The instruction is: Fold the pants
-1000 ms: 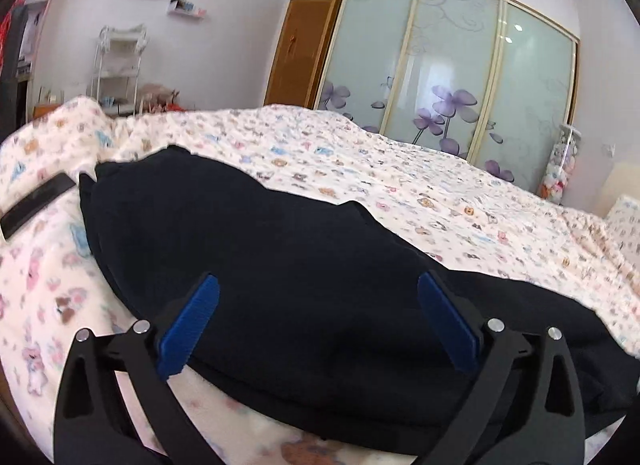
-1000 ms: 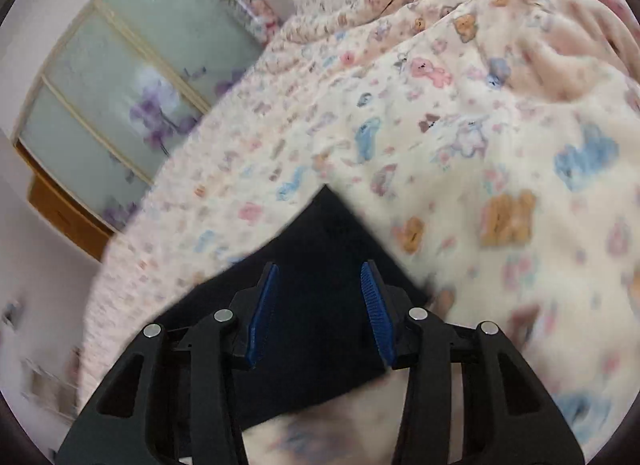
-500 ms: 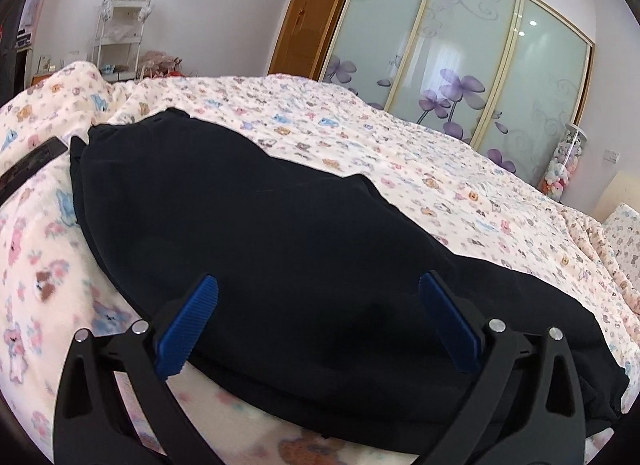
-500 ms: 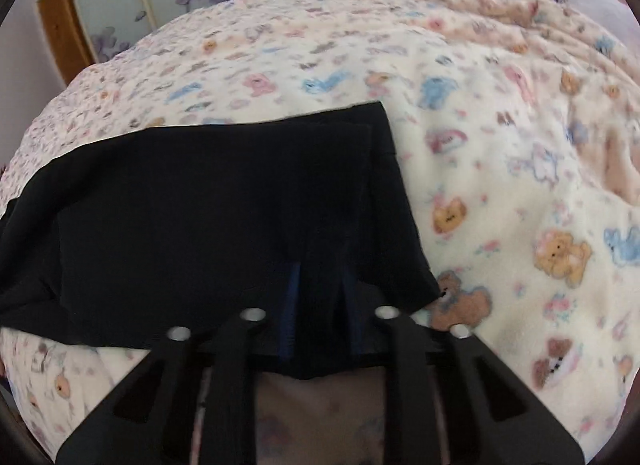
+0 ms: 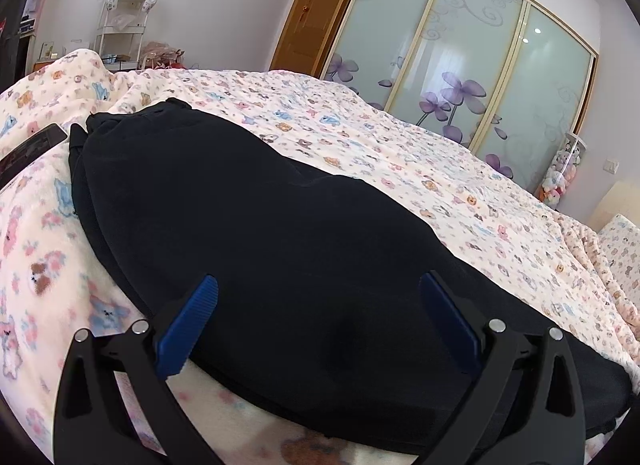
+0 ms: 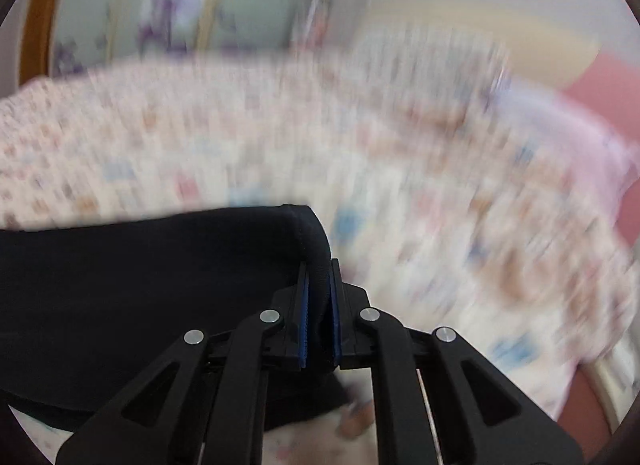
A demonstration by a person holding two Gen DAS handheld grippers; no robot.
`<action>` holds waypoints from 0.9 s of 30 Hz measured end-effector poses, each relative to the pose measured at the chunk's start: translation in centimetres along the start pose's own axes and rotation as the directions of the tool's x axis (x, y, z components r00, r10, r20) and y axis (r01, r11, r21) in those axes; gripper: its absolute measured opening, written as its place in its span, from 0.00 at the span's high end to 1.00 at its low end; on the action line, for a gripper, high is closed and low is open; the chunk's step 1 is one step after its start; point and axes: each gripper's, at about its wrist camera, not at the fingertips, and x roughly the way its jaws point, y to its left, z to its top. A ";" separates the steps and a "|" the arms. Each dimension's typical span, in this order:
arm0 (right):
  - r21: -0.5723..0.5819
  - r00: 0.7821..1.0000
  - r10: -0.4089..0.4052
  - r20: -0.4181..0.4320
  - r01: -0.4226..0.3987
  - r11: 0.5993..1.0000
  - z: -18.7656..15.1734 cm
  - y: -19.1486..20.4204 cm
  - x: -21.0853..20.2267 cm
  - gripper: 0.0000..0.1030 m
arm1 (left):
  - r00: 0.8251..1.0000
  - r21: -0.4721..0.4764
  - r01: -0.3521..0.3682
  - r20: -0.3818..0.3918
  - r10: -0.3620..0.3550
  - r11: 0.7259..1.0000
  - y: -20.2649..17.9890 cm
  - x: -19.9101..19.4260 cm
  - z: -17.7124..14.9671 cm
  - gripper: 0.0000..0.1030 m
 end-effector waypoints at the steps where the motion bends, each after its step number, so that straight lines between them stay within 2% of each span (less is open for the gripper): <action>1: 0.008 0.997 0.003 -0.080 -0.002 1.000 -0.6 -0.1 1.6 0.90 | 1.000 0.000 0.000 0.001 0.000 1.000 0.0 0.0 0.0 0.02; 2: 0.008 0.993 -0.005 -0.122 0.006 1.000 -1.0 -0.3 2.5 0.86 | 1.000 -0.002 0.002 0.002 -0.002 1.000 0.0 -0.1 0.1 0.02; 4: 0.033 0.994 -0.022 -0.105 0.025 0.999 -1.0 -0.9 1.8 0.61 | 1.000 -0.005 0.004 0.000 -0.004 1.000 0.1 -0.1 0.1 0.02; 5: 0.062 0.994 -0.031 -0.104 0.037 0.997 -1.0 -1.4 1.6 0.41 | 1.000 -0.008 0.005 -0.003 -0.005 1.000 0.1 0.0 0.1 0.02; 6: 0.100 0.994 -0.015 -0.105 0.025 0.995 -1.1 -2.2 1.3 0.37 | 1.000 -0.010 0.006 -0.007 -0.006 1.000 0.1 0.0 0.1 0.02; 9: 0.269 0.998 0.052 -0.039 -0.040 0.962 -1.0 -5.1 -0.6 0.38 | 1.000 -0.015 0.012 -0.007 -0.013 1.000 0.2 0.0 0.1 0.02; 10: 0.338 0.997 0.081 0.000 -0.076 0.938 -1.1 -6.3 -1.7 0.38 | 1.000 -0.018 0.017 -0.004 -0.017 1.000 0.2 0.0 0.1 0.02; 11: 0.427 0.988 0.142 0.055 -0.152 0.892 -1.4 -7.7 -2.9 0.38 | 1.000 -0.020 0.024 -0.001 -0.024 1.000 0.1 -0.1 0.1 0.02; 13: 0.537 0.955 0.270 0.123 -0.293 0.791 -2.2 -9.2 -3.8 0.38 | 1.000 -0.016 0.027 0.001 -0.027 1.000 0.0 -0.2 0.1 0.02; 14: 0.585 0.924 0.354 0.144 -0.368 0.723 -2.9 -9.6 -3.6 0.40 | 1.000 -0.011 0.028 0.002 -0.028 1.000 -0.2 -0.2 0.1 0.02; 16: 0.631 0.886 0.450 0.114 -0.414 0.656 -3.5 -9.4 -2.5 0.47 | 1.000 -0.009 0.031 0.003 -0.031 0.999 -0.2 -0.2 0.0 0.02; 18: 0.650 0.872 0.485 0.068 -0.407 0.641 -3.8 -8.9 -1.6 0.51 | 1.000 -0.010 0.032 0.001 -0.031 0.999 -0.1 -0.1 0.0 0.02; 20: 0.666 0.870 0.492 0.031 -0.385 0.639 -4.0 -8.5 -0.9 0.52 | 1.000 -0.012 0.030 -0.006 -0.030 0.999 -0.2 -0.1 0.0 0.02; 22: 0.673 0.860 0.508 0.044 -0.401 0.621 -4.2 -8.3 -1.1 0.54 | 0.999 -0.015 0.027 -0.016 -0.028 1.000 -0.1 0.1 0.0 0.02; 24: 0.671 0.853 0.520 0.031 -0.403 0.622 -4.3 -7.9 -0.9 0.57 | 0.999 -0.015 0.027 -0.019 -0.027 1.000 -0.2 0.1 0.0 0.02; 25: 0.674 0.841 0.540 0.024 -0.412 0.613 -4.4 -7.7 -0.7 0.58 | 0.999 -0.015 0.027 -0.019 -0.027 1.000 -0.2 0.1 0.0 0.02; 27: 0.698 0.800 0.600 0.031 -0.446 0.560 -4.8 -7.2 -0.3 0.61 | 0.999 -0.016 0.027 -0.019 -0.027 1.000 -0.2 0.1 0.0 0.02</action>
